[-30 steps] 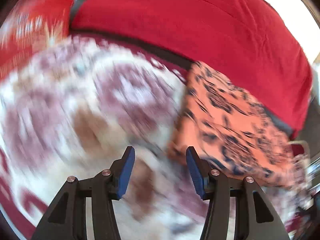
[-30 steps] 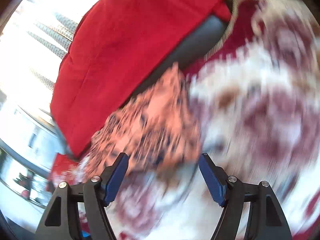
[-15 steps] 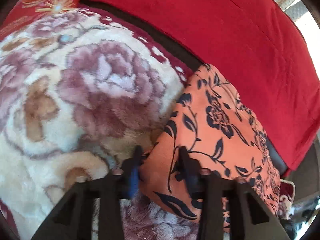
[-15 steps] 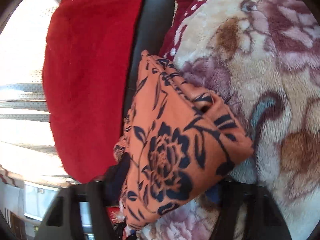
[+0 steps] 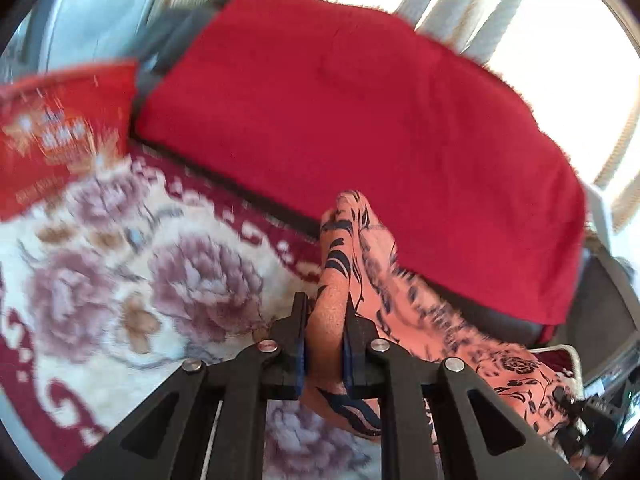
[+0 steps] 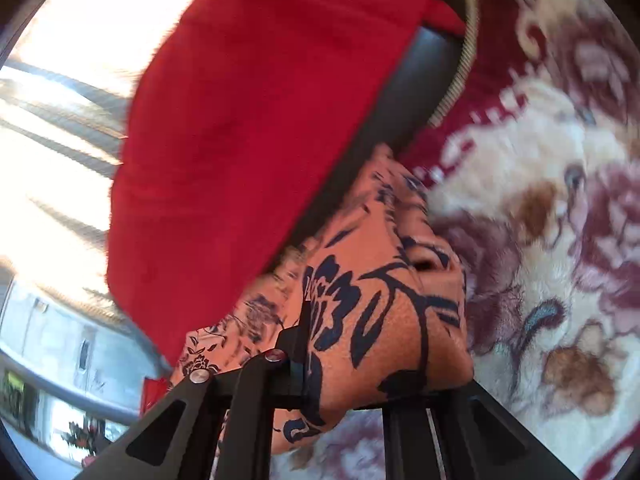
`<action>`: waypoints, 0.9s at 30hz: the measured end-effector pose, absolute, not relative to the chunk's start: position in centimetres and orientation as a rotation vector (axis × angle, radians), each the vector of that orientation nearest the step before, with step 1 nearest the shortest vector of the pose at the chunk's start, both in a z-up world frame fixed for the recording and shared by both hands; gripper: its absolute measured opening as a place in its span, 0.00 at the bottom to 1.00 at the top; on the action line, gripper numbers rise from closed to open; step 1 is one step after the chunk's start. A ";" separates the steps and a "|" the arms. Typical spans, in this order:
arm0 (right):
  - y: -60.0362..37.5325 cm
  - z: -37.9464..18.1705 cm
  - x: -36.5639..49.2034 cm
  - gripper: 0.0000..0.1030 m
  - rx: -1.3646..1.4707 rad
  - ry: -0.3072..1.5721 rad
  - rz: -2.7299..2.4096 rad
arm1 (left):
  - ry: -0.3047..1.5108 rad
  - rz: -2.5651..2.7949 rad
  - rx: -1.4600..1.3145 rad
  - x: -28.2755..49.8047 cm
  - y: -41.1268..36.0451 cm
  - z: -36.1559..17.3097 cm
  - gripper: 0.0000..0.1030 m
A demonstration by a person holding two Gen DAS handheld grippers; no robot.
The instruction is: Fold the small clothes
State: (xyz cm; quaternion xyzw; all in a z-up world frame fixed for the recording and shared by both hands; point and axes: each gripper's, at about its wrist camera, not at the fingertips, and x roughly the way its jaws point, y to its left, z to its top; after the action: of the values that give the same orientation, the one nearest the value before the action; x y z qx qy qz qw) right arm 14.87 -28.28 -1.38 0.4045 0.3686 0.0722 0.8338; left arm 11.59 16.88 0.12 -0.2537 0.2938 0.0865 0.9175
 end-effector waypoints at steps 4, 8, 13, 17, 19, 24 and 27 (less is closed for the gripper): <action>-28.9 0.1 8.8 0.15 0.817 0.776 0.188 | 0.602 0.163 -0.532 5.0 17.2 -0.1 0.15; -30.3 -7.5 3.3 0.39 0.805 0.954 0.156 | 0.808 0.217 -0.491 2.3 17.7 -8.4 0.19; -34.5 -11.2 -0.5 0.51 0.953 1.008 0.115 | 0.914 0.260 -0.586 1.5 20.8 -12.3 0.22; -35.2 -6.5 -0.1 0.54 0.813 0.915 0.118 | 0.803 0.260 -0.485 2.6 21.4 -8.4 0.31; -34.7 -4.1 0.7 0.54 0.715 0.872 0.125 | 0.796 0.238 -0.470 3.8 21.7 -7.9 0.41; -32.6 -1.8 4.8 0.54 0.508 0.843 0.171 | 0.859 0.132 -0.373 7.9 20.7 -9.1 0.43; -31.8 -2.2 7.9 0.54 0.447 0.866 0.183 | 0.890 0.094 -0.350 10.0 20.5 -9.7 0.43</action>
State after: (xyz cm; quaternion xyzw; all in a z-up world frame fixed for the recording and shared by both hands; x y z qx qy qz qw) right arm 7.91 -31.77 -2.23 0.2146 0.4156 0.0877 0.8795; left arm 9.95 20.49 -9.68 -0.1682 0.4279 0.0453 0.8869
